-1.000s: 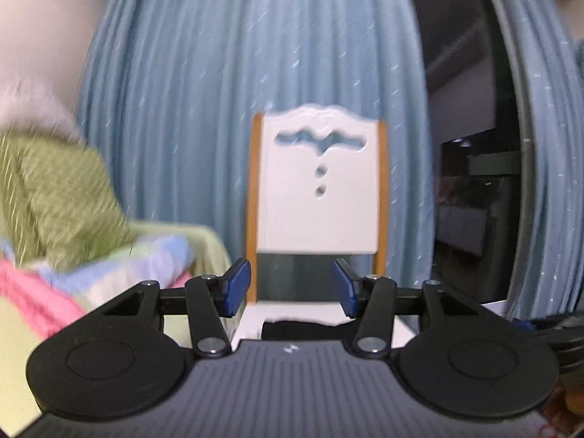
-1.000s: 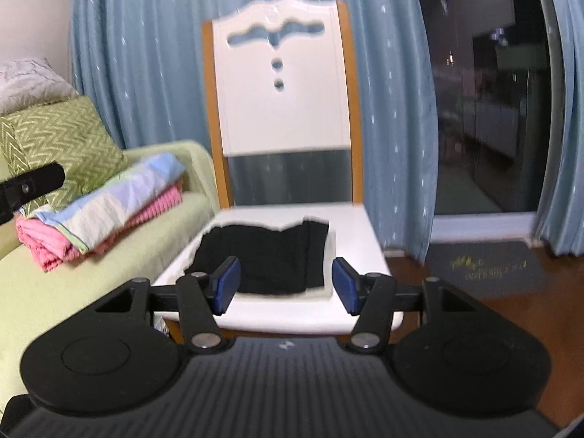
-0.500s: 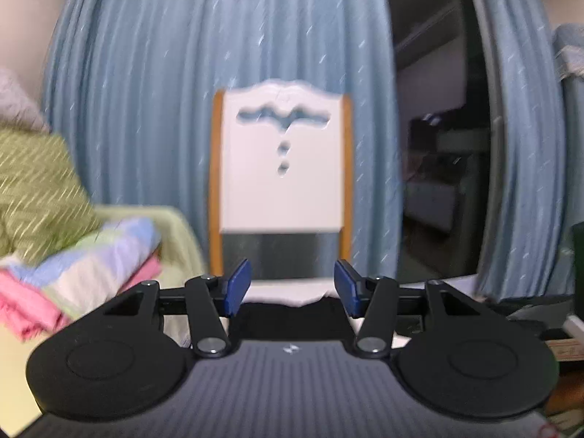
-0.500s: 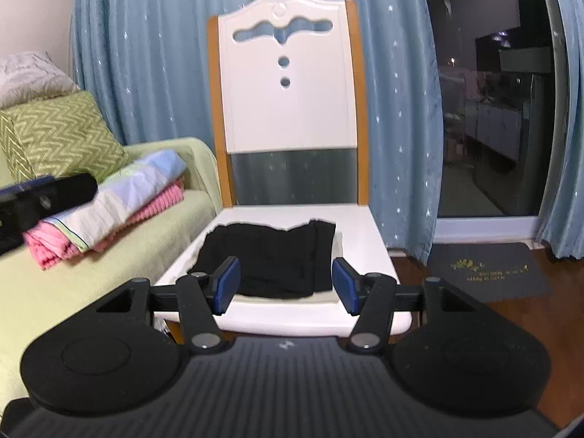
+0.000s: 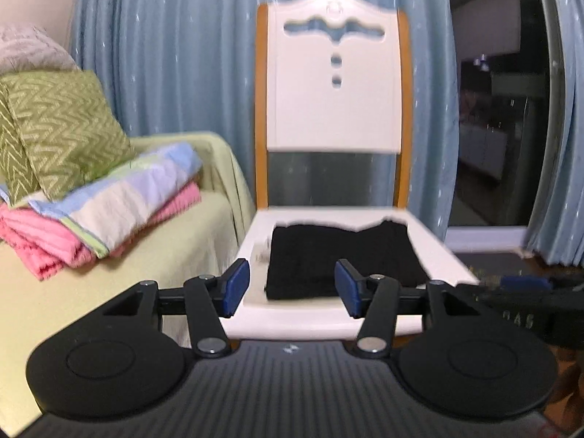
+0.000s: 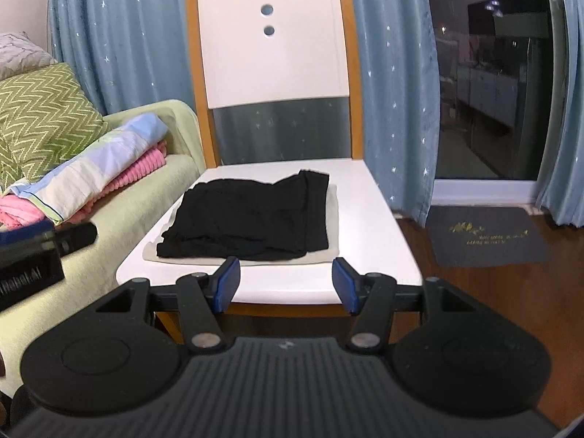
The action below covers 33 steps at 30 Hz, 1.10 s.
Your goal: Fold clothes
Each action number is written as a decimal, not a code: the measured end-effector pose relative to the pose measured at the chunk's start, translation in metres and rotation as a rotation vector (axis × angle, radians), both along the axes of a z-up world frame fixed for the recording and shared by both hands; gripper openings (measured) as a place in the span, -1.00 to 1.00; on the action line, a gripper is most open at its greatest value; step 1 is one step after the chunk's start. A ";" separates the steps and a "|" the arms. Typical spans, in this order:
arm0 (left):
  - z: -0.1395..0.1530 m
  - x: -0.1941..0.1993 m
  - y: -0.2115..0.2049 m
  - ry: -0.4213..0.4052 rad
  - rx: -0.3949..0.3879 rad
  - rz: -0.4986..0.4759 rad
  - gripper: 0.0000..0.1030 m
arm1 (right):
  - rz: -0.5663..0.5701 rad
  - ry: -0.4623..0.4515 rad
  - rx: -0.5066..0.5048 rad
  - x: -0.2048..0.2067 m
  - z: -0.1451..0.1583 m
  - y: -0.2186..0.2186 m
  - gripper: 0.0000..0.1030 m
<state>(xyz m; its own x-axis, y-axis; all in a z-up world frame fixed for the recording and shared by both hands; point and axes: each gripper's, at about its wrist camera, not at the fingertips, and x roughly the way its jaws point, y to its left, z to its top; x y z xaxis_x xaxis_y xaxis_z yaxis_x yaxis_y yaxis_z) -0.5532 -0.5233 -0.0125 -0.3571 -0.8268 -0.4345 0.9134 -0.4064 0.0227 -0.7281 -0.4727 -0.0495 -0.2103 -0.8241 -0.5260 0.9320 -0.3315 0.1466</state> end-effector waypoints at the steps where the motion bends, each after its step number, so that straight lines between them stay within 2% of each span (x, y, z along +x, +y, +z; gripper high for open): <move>1: -0.003 -0.002 -0.004 -0.015 0.020 -0.001 0.10 | -0.001 -0.005 0.003 0.000 -0.002 -0.003 0.00; 6: -0.021 0.000 -0.012 -0.046 0.093 0.005 0.08 | 0.011 -0.004 0.007 0.005 -0.006 -0.011 0.00; 18: -0.038 -0.006 -0.033 -0.053 0.184 0.012 0.08 | 0.027 0.002 0.047 0.011 -0.016 -0.025 0.00; 33: -0.046 -0.008 -0.055 -0.102 0.225 0.003 0.08 | 0.029 0.027 0.166 0.021 -0.016 -0.049 0.01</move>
<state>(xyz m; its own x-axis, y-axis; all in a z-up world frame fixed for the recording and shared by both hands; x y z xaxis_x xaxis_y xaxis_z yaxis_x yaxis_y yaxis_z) -0.5612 -0.5782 -0.0582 -0.2995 -0.7066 -0.6411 0.9124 -0.4086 0.0241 -0.7068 -0.5216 -0.0659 -0.2038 -0.7319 -0.6502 0.9444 -0.3221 0.0666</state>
